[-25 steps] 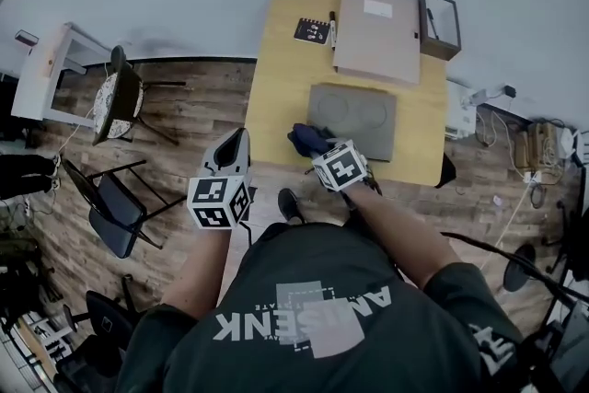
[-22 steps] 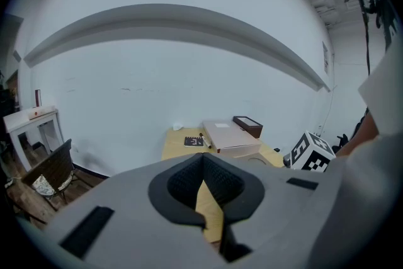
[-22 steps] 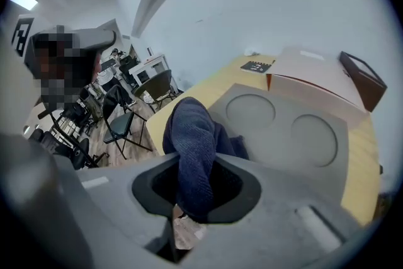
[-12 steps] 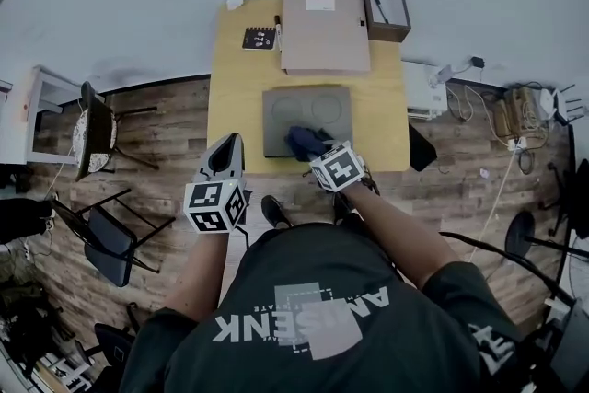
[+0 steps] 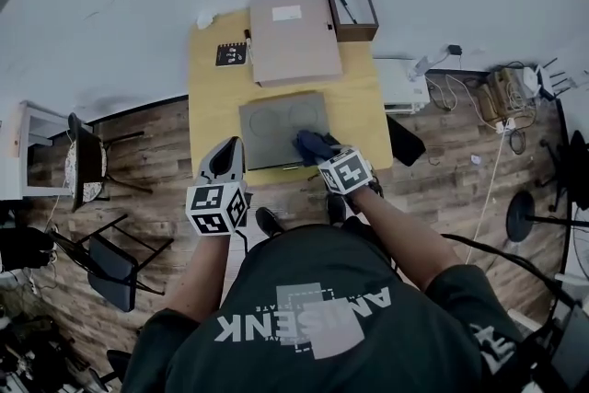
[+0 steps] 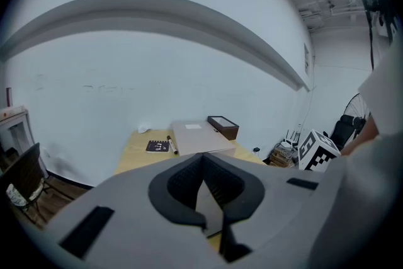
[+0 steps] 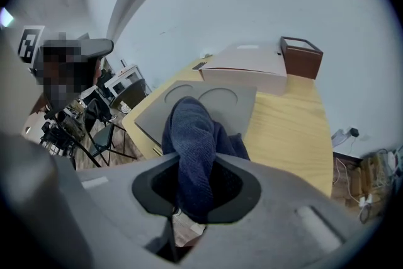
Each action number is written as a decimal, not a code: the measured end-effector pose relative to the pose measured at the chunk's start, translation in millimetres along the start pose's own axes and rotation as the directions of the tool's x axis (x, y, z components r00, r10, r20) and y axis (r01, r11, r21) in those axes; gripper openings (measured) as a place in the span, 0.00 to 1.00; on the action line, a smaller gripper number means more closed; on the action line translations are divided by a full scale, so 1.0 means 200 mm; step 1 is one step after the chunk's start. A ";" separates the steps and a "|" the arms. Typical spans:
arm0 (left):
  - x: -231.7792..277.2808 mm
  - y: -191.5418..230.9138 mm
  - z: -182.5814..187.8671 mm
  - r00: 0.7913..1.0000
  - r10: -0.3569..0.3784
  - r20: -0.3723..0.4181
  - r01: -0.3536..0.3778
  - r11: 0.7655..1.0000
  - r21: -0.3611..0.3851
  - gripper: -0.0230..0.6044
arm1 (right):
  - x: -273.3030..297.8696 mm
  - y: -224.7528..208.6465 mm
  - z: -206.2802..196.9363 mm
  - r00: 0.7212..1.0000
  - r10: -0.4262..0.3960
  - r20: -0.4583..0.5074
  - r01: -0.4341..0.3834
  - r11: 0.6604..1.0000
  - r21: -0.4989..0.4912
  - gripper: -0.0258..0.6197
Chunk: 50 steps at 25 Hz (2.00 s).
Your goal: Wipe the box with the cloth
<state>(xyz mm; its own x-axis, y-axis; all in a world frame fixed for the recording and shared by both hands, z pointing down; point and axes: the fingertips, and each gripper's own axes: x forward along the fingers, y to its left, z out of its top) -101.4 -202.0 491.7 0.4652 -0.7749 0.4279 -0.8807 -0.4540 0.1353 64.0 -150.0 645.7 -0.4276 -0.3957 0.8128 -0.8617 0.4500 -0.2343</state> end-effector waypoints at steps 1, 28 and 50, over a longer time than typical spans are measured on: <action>0.01 -0.01 0.01 1.000 -0.008 0.001 0.008 1.000 0.005 0.04 | -0.01 -0.01 0.00 1.000 -0.005 0.003 0.005 1.000 0.009 0.16; -0.18 0.56 0.02 0.999 -0.001 0.041 0.003 1.000 -0.031 0.04 | 0.15 0.46 0.45 0.998 0.019 0.062 -0.018 1.000 -0.004 0.16; -0.13 0.72 0.03 0.997 0.081 0.009 -0.080 0.993 -0.081 0.04 | 0.50 0.50 0.50 0.998 0.055 -0.037 -0.056 0.998 -0.015 0.16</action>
<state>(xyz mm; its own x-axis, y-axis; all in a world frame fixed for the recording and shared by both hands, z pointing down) -240.1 -249.0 494.8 0.3928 -0.8132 0.4294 -0.9195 -0.3532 0.1723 -92.1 -225.6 649.9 -0.4642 -0.3399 0.8179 -0.8323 0.4832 -0.2715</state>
